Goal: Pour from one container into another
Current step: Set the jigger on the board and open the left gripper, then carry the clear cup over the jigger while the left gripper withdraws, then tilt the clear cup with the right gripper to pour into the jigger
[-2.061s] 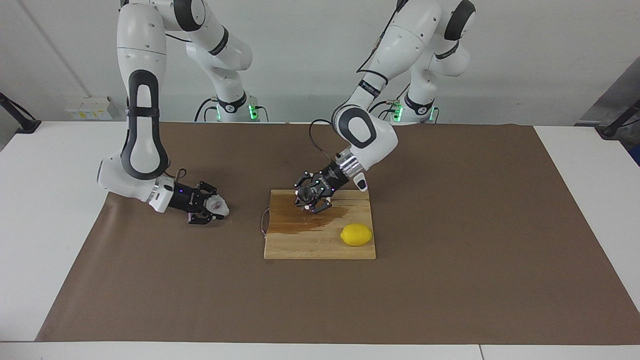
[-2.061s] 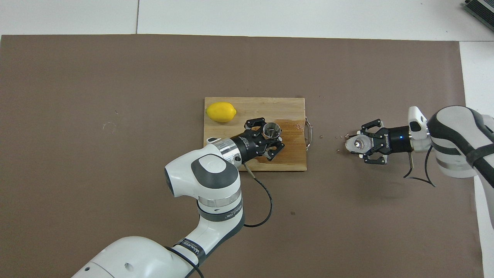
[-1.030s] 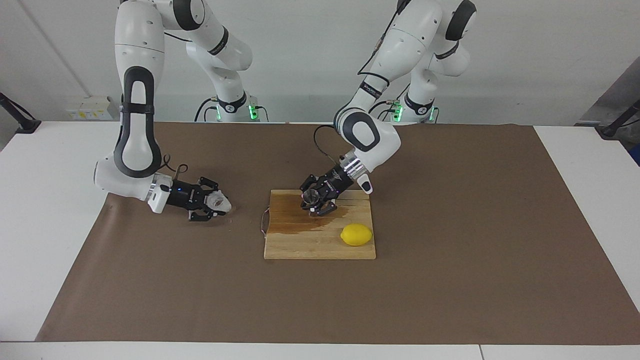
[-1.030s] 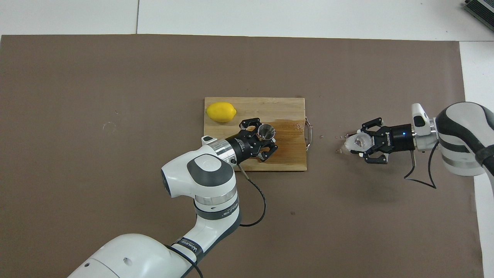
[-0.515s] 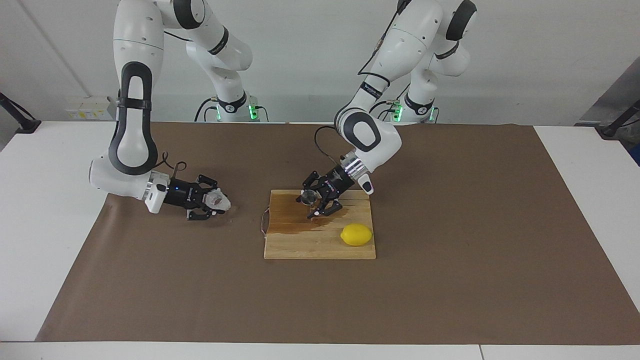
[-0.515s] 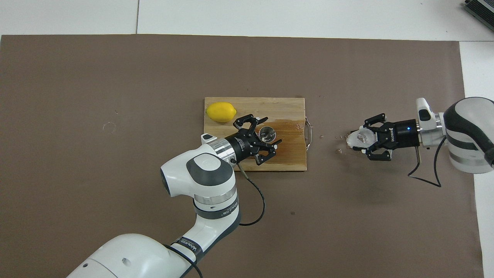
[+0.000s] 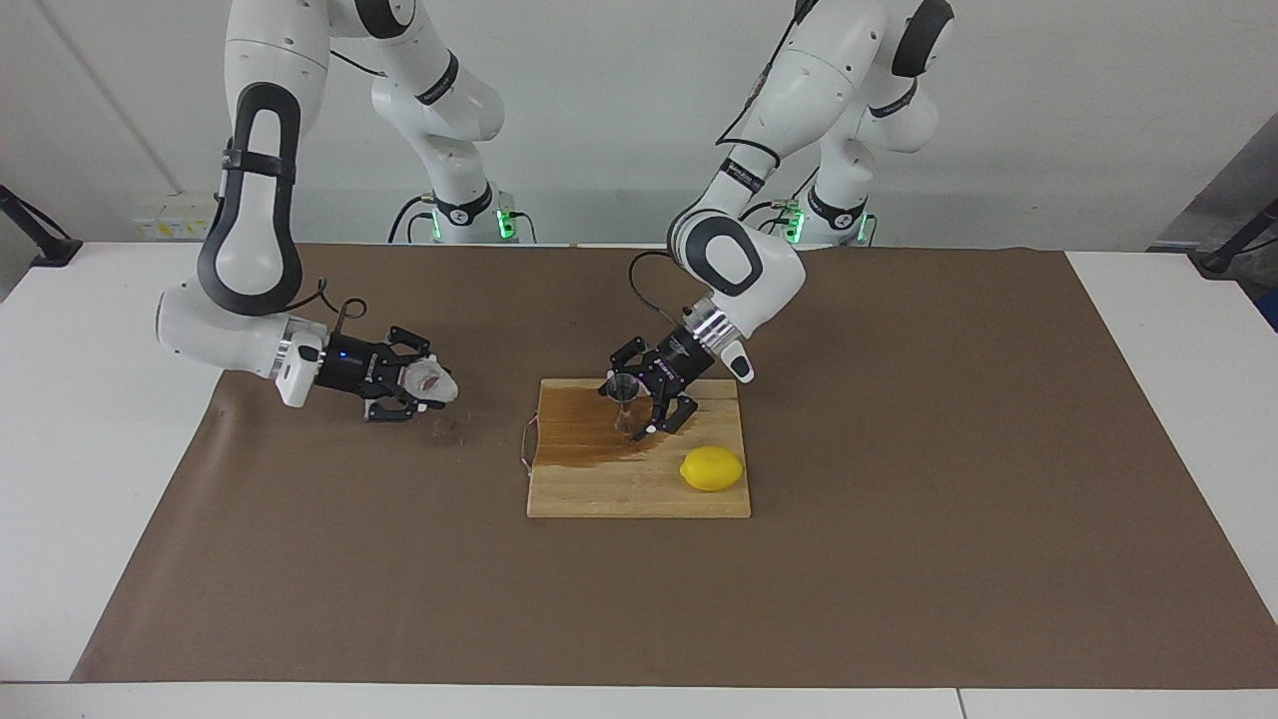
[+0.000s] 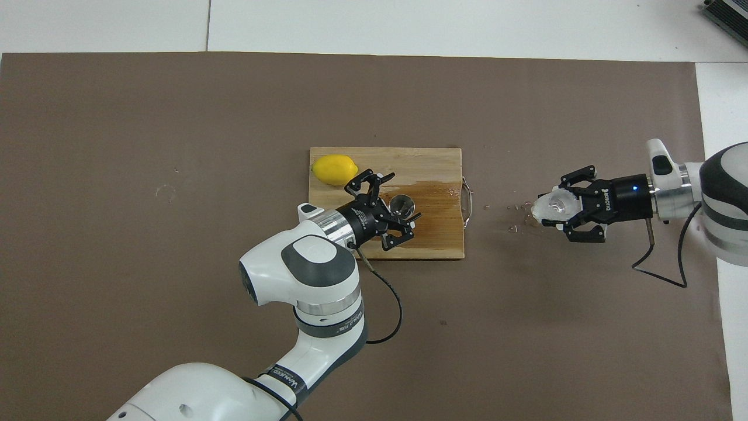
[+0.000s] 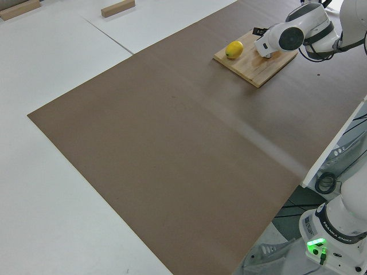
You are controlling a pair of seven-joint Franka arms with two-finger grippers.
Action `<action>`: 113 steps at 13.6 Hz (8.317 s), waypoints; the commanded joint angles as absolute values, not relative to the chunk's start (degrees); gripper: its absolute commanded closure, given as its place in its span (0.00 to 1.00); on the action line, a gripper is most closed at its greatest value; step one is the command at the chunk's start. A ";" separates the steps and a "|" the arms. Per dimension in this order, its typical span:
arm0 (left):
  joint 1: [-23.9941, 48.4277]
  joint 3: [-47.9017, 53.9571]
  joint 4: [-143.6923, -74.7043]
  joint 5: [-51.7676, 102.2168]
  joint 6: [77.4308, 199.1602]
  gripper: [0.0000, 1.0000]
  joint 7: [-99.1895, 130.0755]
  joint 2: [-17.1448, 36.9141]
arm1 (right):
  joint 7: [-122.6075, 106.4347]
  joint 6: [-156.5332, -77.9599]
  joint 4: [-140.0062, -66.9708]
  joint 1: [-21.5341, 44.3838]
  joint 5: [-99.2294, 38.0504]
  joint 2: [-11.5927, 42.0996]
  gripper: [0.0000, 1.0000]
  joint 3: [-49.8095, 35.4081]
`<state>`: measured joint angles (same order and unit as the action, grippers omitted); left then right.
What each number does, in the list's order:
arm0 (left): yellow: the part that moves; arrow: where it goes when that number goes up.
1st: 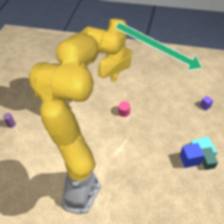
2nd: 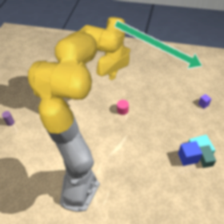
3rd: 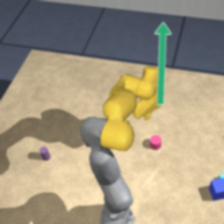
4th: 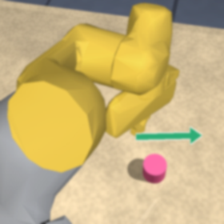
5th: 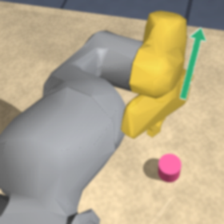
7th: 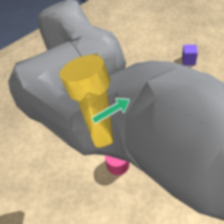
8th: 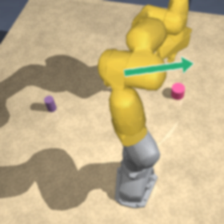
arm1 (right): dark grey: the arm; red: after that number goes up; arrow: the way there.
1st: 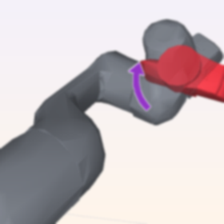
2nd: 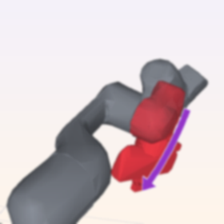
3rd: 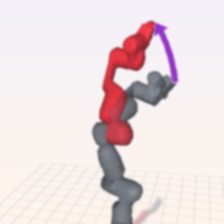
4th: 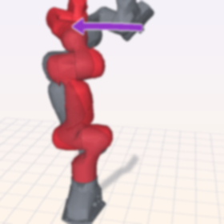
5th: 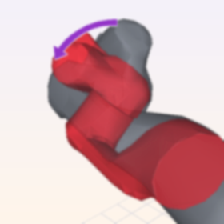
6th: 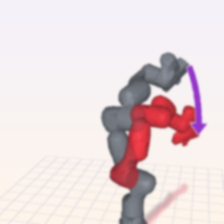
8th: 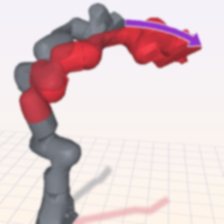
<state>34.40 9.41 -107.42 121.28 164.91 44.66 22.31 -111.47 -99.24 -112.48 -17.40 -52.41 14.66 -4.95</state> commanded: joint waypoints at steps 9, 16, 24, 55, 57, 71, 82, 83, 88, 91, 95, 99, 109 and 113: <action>39.55 9.14 -118.48 120.41 173.93 0.00 44.39 10.90 | -103.62 -91.67 -112.15 -18.11 -49.83 6.33 0.75 -5.19; 37.62 9.05 -121.72 105.85 171.66 0.00 38.50 9.76 | -97.48 -94.37 -109.34 -13.02 -44.22 3.78 0.75 -5.54; 28.93 8.53 -126.12 81.60 157.70 0.00 38.50 6.77 | -90.89 -105.10 -108.98 -2.21 -38.94 3.43 0.75 -5.54; -0.35 7.91 -91.77 -0.70 94.49 0.00 4.13 -0.79 | -69.52 -134.73 -110.56 21.97 1.48 9.67 0.72 -5.62; -0.18 8.09 -90.88 -0.70 93.43 0.00 4.13 -0.53 | -69.52 -134.91 -110.65 22.15 2.28 9.76 0.70 -5.62; 0.09 8.44 -94.92 0.09 92.99 0.00 2.20 -2.46 | -60.38 -134.38 -111.53 25.14 13.88 9.32 0.71 -5.62; -0.35 8.44 -94.66 0.09 93.69 0.00 1.67 -2.28 | -57.40 -134.21 -112.76 25.40 19.51 9.05 0.75 -5.62; -0.44 8.44 -94.92 0.09 93.69 0.00 1.67 -2.37 | -57.31 -134.21 -112.76 25.49 19.77 9.05 0.75 -5.62; 1.75 7.12 -94.83 0.44 93.16 0.00 1.67 -2.64 | -56.60 -134.12 -112.76 25.49 20.65 8.96 0.75 -5.62; 5.09 3.44 -94.92 0.44 93.25 0.00 1.58 -2.81 | -55.99 -134.03 -112.68 25.40 20.65 9.05 0.75 -5.71; 4.31 3.34 -95.10 0.53 93.43 0.00 1.67 -2.72 | -54.14 -134.47 -112.59 24.43 18.47 9.23 0.76 -5.80; 4.57 3.43 -95.19 0.44 93.43 0.00 2.28 -2.72 | -55.10 -134.12 -112.41 24.35 13.63 8.96 0.76 -5.80; 4.22 3.34 -95.10 0.44 92.99 0.00 2.29 -2.72 | -66.09 -133.33 -112.06 20.22 -5.96 7.73 0.76 -5.71; 4.22 3.34 -95.10 0.44 92.99 0.00 2.29 -2.72 | -70.64 -133.68 -111.97 18.38 -14.13 7.91 0.77 -5.71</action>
<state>4.00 3.76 -93.95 0.40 93.52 2.38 -1.53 -66.93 -133.57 -111.37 19.86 -10.09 8.81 -5.33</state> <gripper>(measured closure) 0.000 0.502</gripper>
